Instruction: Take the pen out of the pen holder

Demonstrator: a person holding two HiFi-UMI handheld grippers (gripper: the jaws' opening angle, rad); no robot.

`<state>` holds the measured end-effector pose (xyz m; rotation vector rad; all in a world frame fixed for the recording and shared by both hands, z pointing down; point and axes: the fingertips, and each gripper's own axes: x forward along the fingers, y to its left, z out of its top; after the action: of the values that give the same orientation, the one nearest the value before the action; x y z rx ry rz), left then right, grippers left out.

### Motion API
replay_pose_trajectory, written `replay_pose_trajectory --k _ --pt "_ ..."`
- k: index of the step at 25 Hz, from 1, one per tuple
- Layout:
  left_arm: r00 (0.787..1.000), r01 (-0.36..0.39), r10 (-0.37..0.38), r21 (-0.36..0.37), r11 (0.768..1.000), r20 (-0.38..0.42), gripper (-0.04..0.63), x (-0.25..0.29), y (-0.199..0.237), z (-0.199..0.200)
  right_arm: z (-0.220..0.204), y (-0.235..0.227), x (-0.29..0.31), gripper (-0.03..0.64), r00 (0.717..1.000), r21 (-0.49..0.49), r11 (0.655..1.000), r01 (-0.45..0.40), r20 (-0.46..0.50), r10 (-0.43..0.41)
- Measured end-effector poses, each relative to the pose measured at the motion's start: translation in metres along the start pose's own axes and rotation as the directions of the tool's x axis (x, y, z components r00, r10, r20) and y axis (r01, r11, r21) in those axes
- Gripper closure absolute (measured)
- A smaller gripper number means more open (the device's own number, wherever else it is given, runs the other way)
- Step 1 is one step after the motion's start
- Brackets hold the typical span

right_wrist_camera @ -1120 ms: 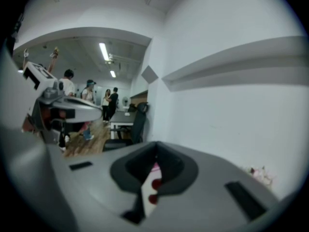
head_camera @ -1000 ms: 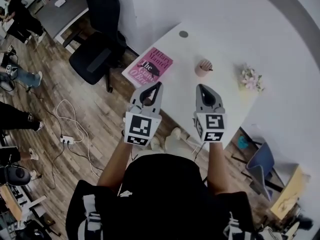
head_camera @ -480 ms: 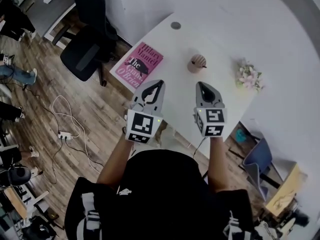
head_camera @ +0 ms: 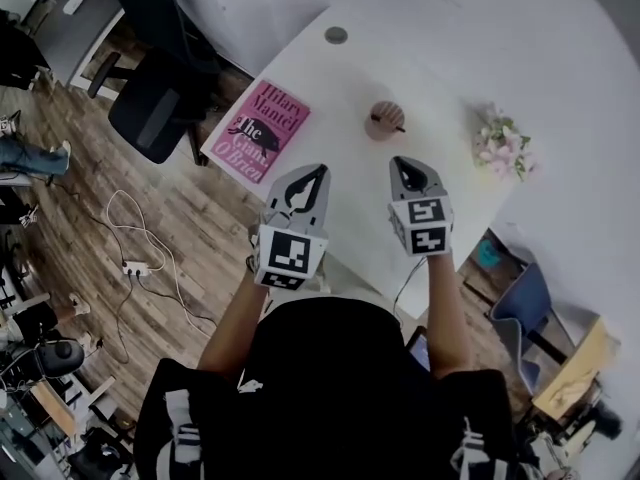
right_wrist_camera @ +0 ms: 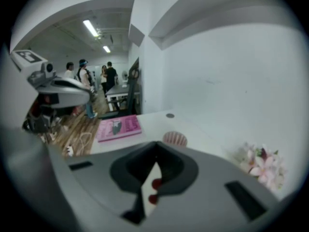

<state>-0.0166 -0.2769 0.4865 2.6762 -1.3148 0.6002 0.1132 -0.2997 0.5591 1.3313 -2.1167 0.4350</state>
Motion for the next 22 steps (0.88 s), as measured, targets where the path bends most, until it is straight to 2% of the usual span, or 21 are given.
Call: replay_pose_trajectory --k 10,16,19,20,22 --pt "0.998 0.004 -0.005 -0.015 1.000 -0.056 0.575 0.031 0.007 -0.019 -0.029 -0.045 0.060 0.584 0.985 -0.040 0.999 0.000 -0.171 -0.007" --pt "0.996 0.000 -0.002 -0.018 1.000 -0.088 0.575 0.038 0.010 -0.032 -0.030 -0.066 0.079 0.583 0.978 -0.099 0.995 0.021 -0.202 -0.041" --pt "0.995 -0.005 0.002 -0.026 1.000 -0.102 0.575 0.039 0.011 -0.038 -0.030 -0.068 0.084 0.580 0.977 -0.096 0.995 0.000 -0.214 -0.021" --pt "0.994 -0.005 0.002 -0.027 1.000 -0.105 0.575 0.040 0.010 -0.040 -0.031 -0.068 0.086 0.571 0.975 -0.095 0.995 -0.011 -0.220 -0.010" --pt "0.994 -0.004 0.001 -0.025 1.000 -0.107 0.574 0.042 0.010 -0.041 -0.033 -0.067 0.090 0.513 0.972 -0.101 0.994 -0.027 -0.235 0.003"
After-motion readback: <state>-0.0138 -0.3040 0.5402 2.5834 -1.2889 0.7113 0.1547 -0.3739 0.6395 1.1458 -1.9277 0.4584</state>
